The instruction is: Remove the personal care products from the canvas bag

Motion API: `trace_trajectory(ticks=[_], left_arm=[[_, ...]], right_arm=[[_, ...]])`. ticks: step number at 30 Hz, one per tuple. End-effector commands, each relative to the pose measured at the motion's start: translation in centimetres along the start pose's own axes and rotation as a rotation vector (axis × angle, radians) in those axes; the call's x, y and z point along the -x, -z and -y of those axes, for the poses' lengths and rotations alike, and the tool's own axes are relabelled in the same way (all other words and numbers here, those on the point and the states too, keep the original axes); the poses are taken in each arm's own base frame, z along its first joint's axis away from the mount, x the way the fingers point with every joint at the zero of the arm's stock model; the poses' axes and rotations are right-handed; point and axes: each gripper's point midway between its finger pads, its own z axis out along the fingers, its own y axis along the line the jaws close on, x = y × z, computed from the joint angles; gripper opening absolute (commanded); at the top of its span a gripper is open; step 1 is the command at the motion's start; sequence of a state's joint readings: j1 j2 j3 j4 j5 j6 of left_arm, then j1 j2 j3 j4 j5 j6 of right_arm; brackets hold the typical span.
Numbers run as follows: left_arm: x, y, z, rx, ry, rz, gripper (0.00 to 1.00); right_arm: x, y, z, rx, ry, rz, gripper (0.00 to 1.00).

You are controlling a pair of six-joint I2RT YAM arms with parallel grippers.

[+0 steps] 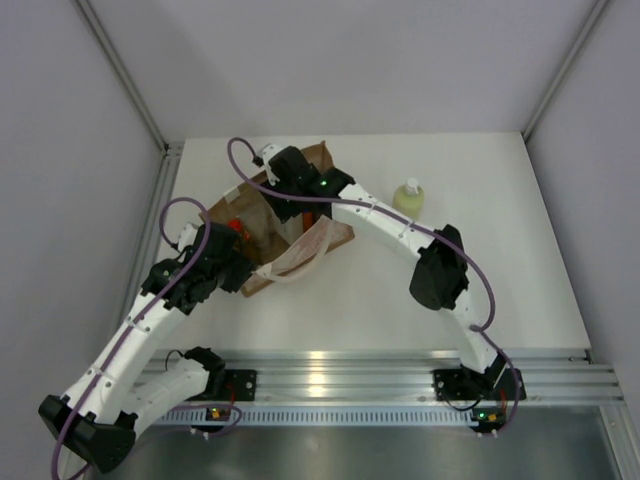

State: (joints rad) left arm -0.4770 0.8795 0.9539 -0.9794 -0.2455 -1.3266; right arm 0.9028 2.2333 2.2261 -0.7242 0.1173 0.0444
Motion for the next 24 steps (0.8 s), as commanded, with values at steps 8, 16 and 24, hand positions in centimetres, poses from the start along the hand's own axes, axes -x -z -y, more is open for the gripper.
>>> trace_trajectory(ticks=[8,16,24], left_arm=[[0.7,1.0,0.5,-0.023,0.012,0.025,0.34],[0.8,1.0,0.4,-0.022,0.014,0.029,0.34],[0.7,0.8,0.4,-0.017,0.013,0.027,0.34]], right_arm=[[12.4,15.4,2.2,-0.017,-0.046,0.409,0.00],[14.3,23.9,3.2,-0.022,-0.059,0.512,0.00],[15.6,33.1,8.3,-0.159,-0.140,0.668,0.00]])
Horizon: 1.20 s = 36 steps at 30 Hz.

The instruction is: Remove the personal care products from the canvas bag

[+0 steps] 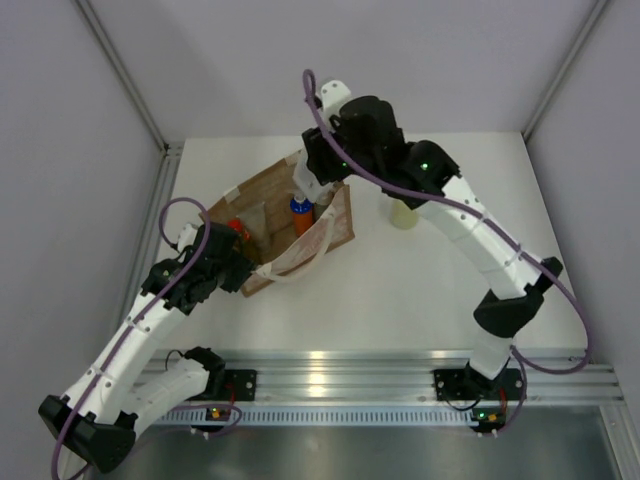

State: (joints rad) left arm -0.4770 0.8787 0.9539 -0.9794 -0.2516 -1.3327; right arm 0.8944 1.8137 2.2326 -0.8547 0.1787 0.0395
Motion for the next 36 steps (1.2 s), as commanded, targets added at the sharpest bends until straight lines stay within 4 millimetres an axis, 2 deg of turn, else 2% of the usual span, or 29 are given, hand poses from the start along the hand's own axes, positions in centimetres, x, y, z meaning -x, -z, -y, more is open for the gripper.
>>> trace_trajectory(ticks=[1,3,6,7,9,11,15,21,22,24,25,28,31,36], left_arm=[[0.6,0.8,0.4,-0.016,0.009,0.018,0.34],[0.5,0.8,0.4,-0.016,0.008,0.015,0.34],[0.4,0.8,0.4,-0.018,0.006,0.011,0.34],[0.4,0.8,0.4,-0.017,0.004,0.009,0.34],[0.3,0.9,0.4,-0.019,0.001,0.007,0.34],[0.2,0.8,0.3,-0.018,0.000,0.000,0.34],[0.0,0.8,0.3,-0.019,0.008,-0.011,0.33],[0.0,0.9,0.5,-0.026,0.003,-0.014,0.34],[0.0,1.0,0.5,-0.027,0.003,-0.014,0.33],[0.0,1.0,0.5,-0.029,0.000,-0.015,0.34],[-0.1,1.1,0.4,-0.030,-0.002,-0.016,0.33],[0.0,1.2,0.5,-0.035,-0.007,-0.014,0.34],[-0.1,1.2,0.4,-0.034,-0.017,-0.021,0.34],[-0.1,1.1,0.4,-0.034,-0.022,-0.021,0.34]], right_arm=[[10.8,11.0,5.9,-0.128,-0.098,0.387,0.00],[10.3,11.3,7.7,-0.169,-0.119,0.378,0.00],[8.8,11.5,12.4,-0.259,-0.155,0.348,0.00],[8.5,11.6,13.0,-0.273,-0.161,0.342,0.00],[7.5,11.0,14.9,-0.308,-0.169,0.315,0.00],[7.0,9.9,15.7,-0.319,-0.163,0.292,0.00],[5.0,6.9,18.4,-0.372,-0.172,0.225,0.00],[1.9,2.2,19.5,-0.379,-0.160,0.170,0.00],[0.5,1.1,19.5,-0.378,-0.156,0.139,0.00],[-0.4,-0.4,19.8,-0.380,-0.152,0.133,0.00],[-2.0,-1.4,19.7,-0.372,-0.147,0.100,0.00],[-4.7,-3.7,19.7,-0.369,-0.143,0.064,0.00],[-6.8,-5.1,20.0,-0.384,-0.149,0.053,0.00],[-9.1,-6.7,19.6,-0.369,-0.167,0.065,0.00]])
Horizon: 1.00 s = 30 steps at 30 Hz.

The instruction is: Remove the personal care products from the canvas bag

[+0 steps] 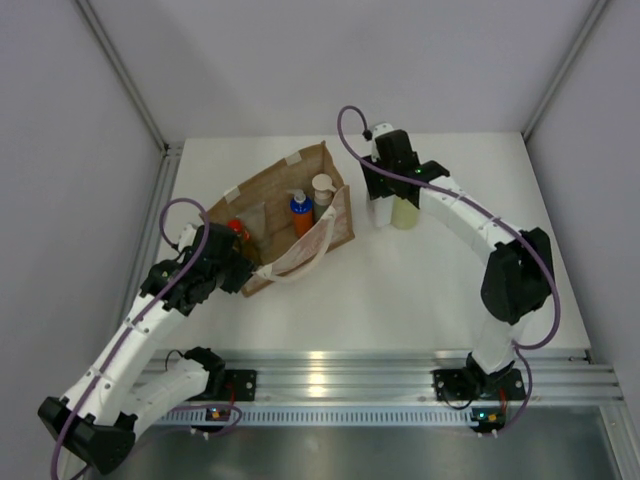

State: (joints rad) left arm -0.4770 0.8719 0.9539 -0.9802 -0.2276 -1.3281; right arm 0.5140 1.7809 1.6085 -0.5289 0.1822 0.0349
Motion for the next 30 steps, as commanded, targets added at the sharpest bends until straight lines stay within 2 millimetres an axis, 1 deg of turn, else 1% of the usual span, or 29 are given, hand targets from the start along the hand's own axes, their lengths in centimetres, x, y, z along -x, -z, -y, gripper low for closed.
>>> trace_trajectory(ticks=[1,3,4,5,9,12,14,17,18,19,21,22,24,25,27,28,29,30], left_arm=[[0.2,0.9,0.3,-0.021,-0.020,0.002,0.33],[0.3,1.0,0.4,-0.024,-0.023,0.004,0.34],[0.3,0.9,0.4,-0.023,-0.023,0.003,0.33],[0.2,0.9,0.4,-0.024,-0.025,0.002,0.34],[0.2,0.9,0.4,-0.022,-0.025,0.001,0.34],[0.3,0.9,0.4,-0.022,-0.027,0.004,0.34],[0.3,1.0,0.4,-0.024,-0.026,0.006,0.34],[0.4,1.0,0.4,-0.027,-0.030,0.009,0.34],[0.4,1.0,0.4,-0.028,-0.029,0.011,0.34],[0.5,1.0,0.3,-0.027,-0.031,0.013,0.34],[0.5,1.1,0.4,-0.028,-0.032,0.015,0.34],[0.6,1.1,0.4,-0.030,-0.033,0.017,0.34],[0.6,1.1,0.5,-0.030,-0.035,0.017,0.34],[0.6,1.1,0.5,-0.030,-0.036,0.017,0.34],[0.7,1.2,0.6,-0.032,-0.037,0.018,0.34],[0.7,1.2,0.7,-0.032,-0.040,0.018,0.34],[0.7,1.3,0.8,-0.036,-0.041,0.019,0.34],[0.7,1.2,0.8,-0.033,-0.043,0.018,0.34]], right_arm=[[8.3,1.5,0.7,-0.001,-0.076,0.325,0.00],[7.7,0.6,0.2,0.012,-0.075,0.309,0.00],[7.0,0.1,0.2,0.014,-0.078,0.295,0.00],[7.0,-0.2,0.0,0.020,-0.084,0.302,0.00],[5.2,-2.2,-0.4,0.023,-0.093,0.255,0.00],[4.4,-3.0,-0.6,0.026,-0.110,0.234,0.00],[4.0,-3.3,-0.8,0.033,-0.119,0.220,0.07],[3.5,-3.4,-1.1,0.044,-0.133,0.205,0.12],[3.3,-3.5,-1.0,0.044,-0.135,0.198,0.16],[3.1,-3.5,-1.0,0.039,-0.137,0.187,0.27],[3.0,-3.5,-0.9,0.038,-0.135,0.177,0.40],[2.9,-3.3,-0.9,0.036,-0.135,0.165,0.49],[3.6,-2.6,-0.8,0.038,-0.135,0.175,0.54],[3.8,-2.3,-0.8,0.040,-0.133,0.178,0.59],[4.7,-1.2,-0.5,0.034,-0.137,0.195,0.64],[5.0,-0.7,-0.4,0.031,-0.134,0.204,0.70],[5.5,0.0,-0.2,0.028,-0.133,0.212,0.70],[6.7,0.9,-0.1,0.029,-0.136,0.233,0.71]])
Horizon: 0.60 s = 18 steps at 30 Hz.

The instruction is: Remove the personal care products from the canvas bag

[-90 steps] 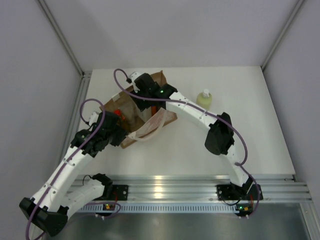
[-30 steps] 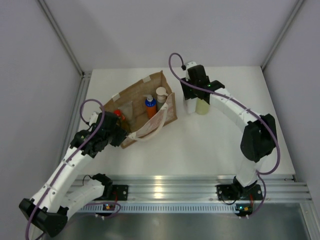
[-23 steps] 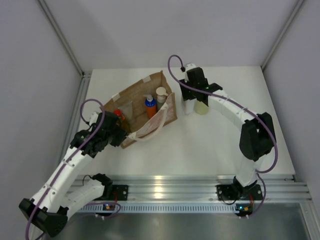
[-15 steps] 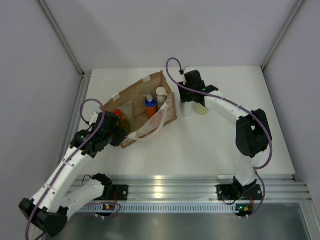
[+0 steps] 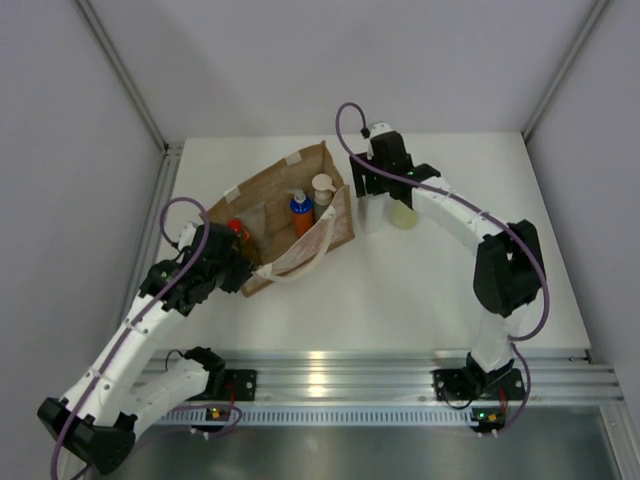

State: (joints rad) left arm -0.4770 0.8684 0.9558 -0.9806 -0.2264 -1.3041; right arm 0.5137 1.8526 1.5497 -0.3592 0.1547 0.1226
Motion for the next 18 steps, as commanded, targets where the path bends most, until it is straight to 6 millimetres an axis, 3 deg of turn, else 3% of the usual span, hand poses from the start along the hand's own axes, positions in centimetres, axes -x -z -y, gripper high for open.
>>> trace_trajectory(ticks=[1,8,12,15,17,18], left_arm=[[0.7,1.2,0.9,-0.031,-0.021,0.020,0.34],[1.2,1.3,1.1,-0.035,-0.018,0.041,0.33],[0.9,0.7,1.0,-0.018,-0.040,0.027,0.32],[0.4,0.1,1.0,-0.026,-0.043,0.012,0.31],[0.1,0.0,1.1,-0.040,-0.042,0.000,0.30],[0.0,-0.2,1.1,-0.043,-0.045,-0.005,0.30]], right_arm=[[8.2,5.1,0.7,0.005,-0.044,0.205,0.71],[13.9,11.5,-2.0,0.066,-0.043,0.341,0.70],[15.6,15.2,-7.6,0.227,0.048,0.382,0.69],[14.9,16.7,-12.5,0.332,0.131,0.365,0.68],[13.0,16.3,-15.5,0.364,0.176,0.305,0.67],[13.0,16.7,-16.4,0.377,0.178,0.300,0.66]])
